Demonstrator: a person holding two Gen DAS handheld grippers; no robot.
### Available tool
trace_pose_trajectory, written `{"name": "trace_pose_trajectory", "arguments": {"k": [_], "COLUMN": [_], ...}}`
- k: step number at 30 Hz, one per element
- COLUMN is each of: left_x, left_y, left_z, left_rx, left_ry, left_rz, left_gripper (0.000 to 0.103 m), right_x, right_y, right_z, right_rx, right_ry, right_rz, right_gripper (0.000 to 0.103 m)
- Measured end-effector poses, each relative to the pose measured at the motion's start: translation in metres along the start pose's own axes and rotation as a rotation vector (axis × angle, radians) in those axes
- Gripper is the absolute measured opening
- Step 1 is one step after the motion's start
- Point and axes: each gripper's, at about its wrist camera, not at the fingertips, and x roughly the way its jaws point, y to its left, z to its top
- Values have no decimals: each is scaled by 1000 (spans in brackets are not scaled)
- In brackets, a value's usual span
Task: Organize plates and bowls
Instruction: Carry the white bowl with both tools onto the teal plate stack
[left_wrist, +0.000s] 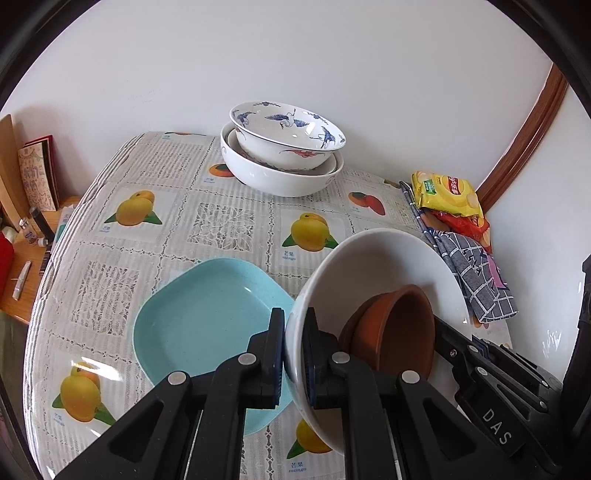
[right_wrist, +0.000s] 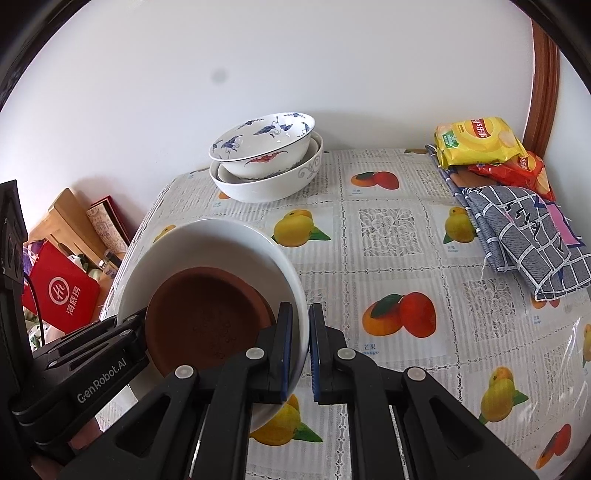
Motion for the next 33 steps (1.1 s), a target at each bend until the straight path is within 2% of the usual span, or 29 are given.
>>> {"name": "trace_pose_trajectory", "arguments": {"k": [33], "left_x": [14], "left_y": [52], "left_z": [-5], "left_rx": [-75], "left_ry": [30], "left_rz": [32], "left_gripper": [10], "right_x": [39], "right_y": [41], "right_z": [-9], "right_rx": [-50], "right_ry": [64], "right_rz": [19], "right_gripper": [9]}}
